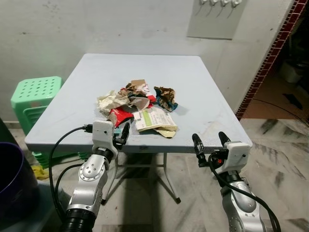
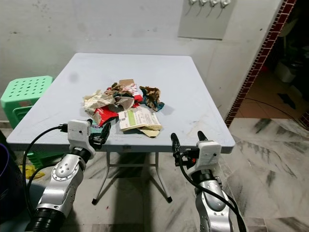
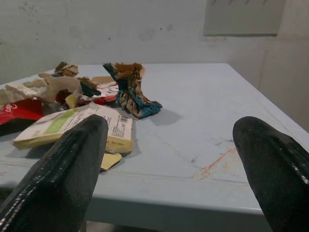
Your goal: Picking trash to rubbish bin
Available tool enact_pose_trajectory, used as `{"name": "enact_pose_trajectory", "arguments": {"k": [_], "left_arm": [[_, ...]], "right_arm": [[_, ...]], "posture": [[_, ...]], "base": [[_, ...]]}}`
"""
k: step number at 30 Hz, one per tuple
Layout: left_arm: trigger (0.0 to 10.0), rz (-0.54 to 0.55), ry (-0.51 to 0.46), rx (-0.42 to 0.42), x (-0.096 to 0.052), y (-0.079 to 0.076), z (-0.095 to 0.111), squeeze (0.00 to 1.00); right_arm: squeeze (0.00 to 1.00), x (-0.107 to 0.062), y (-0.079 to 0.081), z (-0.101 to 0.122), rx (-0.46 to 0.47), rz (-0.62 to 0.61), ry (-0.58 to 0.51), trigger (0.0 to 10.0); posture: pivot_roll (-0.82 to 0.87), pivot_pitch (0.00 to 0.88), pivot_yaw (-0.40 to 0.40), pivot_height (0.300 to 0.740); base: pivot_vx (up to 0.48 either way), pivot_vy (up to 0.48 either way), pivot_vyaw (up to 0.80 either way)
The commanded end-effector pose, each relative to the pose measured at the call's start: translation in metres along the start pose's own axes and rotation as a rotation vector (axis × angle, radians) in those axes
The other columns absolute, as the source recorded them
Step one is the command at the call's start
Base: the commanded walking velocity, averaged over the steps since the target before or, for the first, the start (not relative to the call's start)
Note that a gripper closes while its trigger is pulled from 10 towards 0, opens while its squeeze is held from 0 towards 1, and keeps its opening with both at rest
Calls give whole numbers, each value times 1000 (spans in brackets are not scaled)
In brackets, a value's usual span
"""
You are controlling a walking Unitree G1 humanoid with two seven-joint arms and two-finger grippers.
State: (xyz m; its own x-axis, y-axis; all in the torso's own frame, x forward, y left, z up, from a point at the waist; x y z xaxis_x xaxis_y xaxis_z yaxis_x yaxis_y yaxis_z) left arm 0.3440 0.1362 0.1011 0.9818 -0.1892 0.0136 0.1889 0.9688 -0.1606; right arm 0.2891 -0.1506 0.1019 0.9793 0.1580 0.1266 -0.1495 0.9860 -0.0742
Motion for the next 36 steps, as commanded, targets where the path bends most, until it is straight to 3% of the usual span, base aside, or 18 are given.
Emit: {"name": "enact_pose_trajectory", "arguments": {"k": [1, 14, 22, 23, 26, 36], "left_arm": [[10000, -9, -7, 7, 1, -1, 4, 0], [10000, -16, -11, -9, 1, -3, 5, 0], [10000, -18, -21, -16, 3, -2, 8, 0], [10000, -18, -28, 10, 3, -2, 9, 0], [10000, -27, -46, -3, 3, -5, 12, 0], [10000, -35, -44, -12, 4, -7, 14, 0]], "right_arm": [[0, 0, -2, 6, 0, 1, -18, 10000], [0, -2, -1, 5, 4, 14, -8, 10000], [0, -2, 0, 6, 6, 21, -9, 10000], [0, 0, 4, 11, 71, 40, -59, 10000], [0, -4, -3, -5, 3, 22, 17, 10000], [0, -1, 3, 6, 12, 42, -12, 10000]], "posture": [[-58, 0, -13, 740], [-61, 0, -13, 740], [-61, 0, -14, 740], [-60, 0, -14, 740], [-61, 0, -14, 740], [-64, 0, -11, 740]], "base": [[0, 0, 0], [0, 0, 0], [264, 0, 0], [307, 0, 0], [315, 0, 0], [322, 0, 0]]}}
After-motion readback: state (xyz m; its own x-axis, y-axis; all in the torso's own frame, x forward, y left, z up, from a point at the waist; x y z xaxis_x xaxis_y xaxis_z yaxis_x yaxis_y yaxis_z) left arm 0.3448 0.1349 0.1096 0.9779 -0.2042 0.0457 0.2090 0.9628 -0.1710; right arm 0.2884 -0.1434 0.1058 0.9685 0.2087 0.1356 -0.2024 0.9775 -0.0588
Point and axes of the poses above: a point about 5 cm out from each wrist's last joint towards the gripper, its own x axis pointing out of the wrist towards the gripper, its own z axis along the axis of the wrist's last joint, y = z × x, the point moved 3 cm from there along x, pointing out of the wrist towards the gripper, and after that the axes turned 9 degrees about -x, right-handed, at the moved point
